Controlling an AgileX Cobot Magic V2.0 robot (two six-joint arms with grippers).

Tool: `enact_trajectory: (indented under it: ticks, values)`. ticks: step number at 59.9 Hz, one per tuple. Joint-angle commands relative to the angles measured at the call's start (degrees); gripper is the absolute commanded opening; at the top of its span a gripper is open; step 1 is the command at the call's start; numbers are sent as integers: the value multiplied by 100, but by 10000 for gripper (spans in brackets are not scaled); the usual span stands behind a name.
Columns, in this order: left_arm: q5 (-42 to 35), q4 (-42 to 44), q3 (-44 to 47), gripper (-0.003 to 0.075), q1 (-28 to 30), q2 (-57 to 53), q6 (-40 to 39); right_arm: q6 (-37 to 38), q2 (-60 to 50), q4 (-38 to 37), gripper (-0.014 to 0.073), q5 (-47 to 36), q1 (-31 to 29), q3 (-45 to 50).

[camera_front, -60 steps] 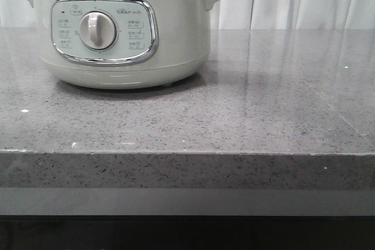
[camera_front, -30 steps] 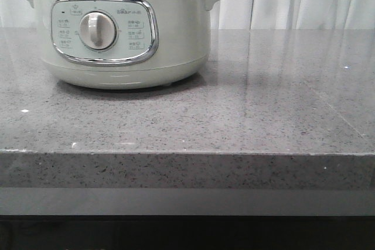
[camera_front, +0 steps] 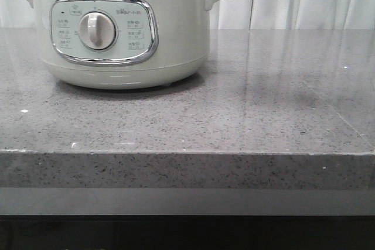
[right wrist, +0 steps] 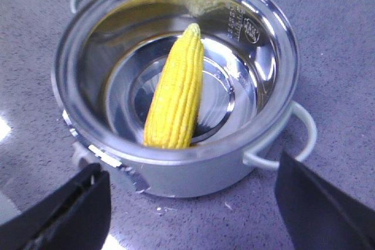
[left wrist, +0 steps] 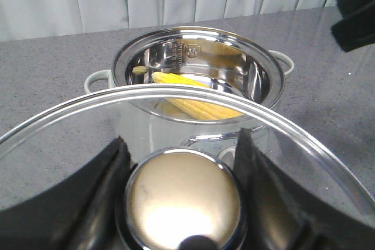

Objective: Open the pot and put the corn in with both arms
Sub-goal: 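Lower the corn into the pot and open the right gripper, then lower the glass lid back onto the pot with the left gripper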

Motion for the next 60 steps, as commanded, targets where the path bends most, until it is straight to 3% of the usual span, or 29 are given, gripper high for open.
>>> enact_trajectory:
  ticks: [1, 13, 31, 45, 60]
  values:
    - [-790, -98, -206, 242, 14, -9, -49, -69, -819, -19, 594, -794, -22, 425]
    - [-790, -98, -206, 242, 14, -9, -49, -69, -2212, -172, 594, -1437, -22, 1886]
    - [-790, -98, -206, 242, 14, -9, -49, -69, -3839, -183, 594, -1369, -22, 3403]
    - [-790, -98, -206, 242, 14, -9, -49, -69, -4742, -183, 594, -1213, -22, 4052]
    - [-790, -98, -206, 242, 14, -9, -49, -69, -4955, -183, 594, -1213, -22, 4139]
